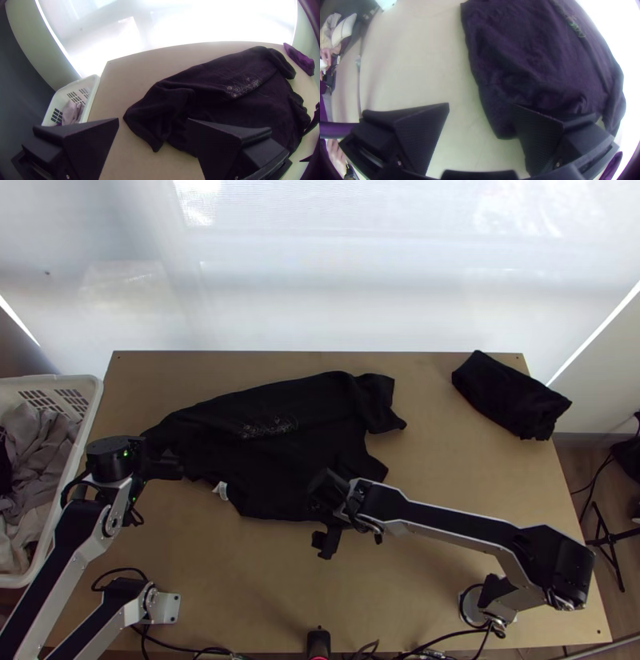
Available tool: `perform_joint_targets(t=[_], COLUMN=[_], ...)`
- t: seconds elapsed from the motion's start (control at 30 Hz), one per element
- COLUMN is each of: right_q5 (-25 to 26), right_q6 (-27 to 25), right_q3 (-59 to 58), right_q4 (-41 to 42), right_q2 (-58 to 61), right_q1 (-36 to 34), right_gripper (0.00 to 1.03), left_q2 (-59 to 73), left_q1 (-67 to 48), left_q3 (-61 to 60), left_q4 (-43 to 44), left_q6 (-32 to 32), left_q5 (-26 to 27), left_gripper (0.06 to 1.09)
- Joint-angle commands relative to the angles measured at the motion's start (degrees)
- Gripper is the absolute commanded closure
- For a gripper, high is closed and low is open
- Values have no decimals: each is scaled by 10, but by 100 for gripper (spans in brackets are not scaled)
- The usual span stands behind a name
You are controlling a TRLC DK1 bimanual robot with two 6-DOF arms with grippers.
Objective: Fold the t-shirt
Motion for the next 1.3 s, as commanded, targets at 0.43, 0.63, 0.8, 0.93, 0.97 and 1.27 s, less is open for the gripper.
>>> perform_joint_targets(t=[0.43, 0.63, 0.8, 0.93, 0.97, 1.27], right_q5=[-2, -2, -2, -1, -1, -1], right_q6=[-16, -12, -14, -17, -18, -54], right_q3=[41, 42, 43, 45, 47, 54], right_q4=[11, 11, 11, 11, 11, 11], right_q2=[64, 64, 71, 80, 82, 105], right_q1=[-48, -36, -34, -34, -34, -36], right_gripper=[19, 19, 19, 31, 43, 94], left_q2=[-28, -28, -28, -28, -28, -17], left_q1=[1, 6, 7, 8, 8, 9], left_q3=[-34, -39, -40, -41, -41, -39], left_q4=[2, 2, 2, 2, 2, 10], left_q6=[-18, -14, -13, -12, -12, -9], left_q5=[18, 18, 18, 18, 18, 18], left_gripper=[11, 11, 11, 11, 11, 11])
